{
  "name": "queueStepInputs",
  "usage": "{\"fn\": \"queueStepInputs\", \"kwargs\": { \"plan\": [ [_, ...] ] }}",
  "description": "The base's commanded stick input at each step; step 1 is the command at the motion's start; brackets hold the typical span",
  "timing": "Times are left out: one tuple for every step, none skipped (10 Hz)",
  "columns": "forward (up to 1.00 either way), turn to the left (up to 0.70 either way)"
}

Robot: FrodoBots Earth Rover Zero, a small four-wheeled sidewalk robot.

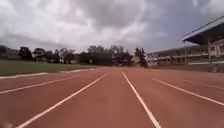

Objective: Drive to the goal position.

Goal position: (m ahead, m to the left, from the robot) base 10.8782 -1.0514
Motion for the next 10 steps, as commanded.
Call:
{"fn": "queueStepInputs", "kwargs": {
  "plan": [
    [0.6,0.0],
    [0.6,0.0],
    [0.6,0.0],
    [0.6,0.0],
    [0.6,0.0],
    [0.6,0.0],
    [0.6,0.0],
    [0.6,0.0],
    [0.6,0.0],
    [0.6,0.0]
  ]
}}
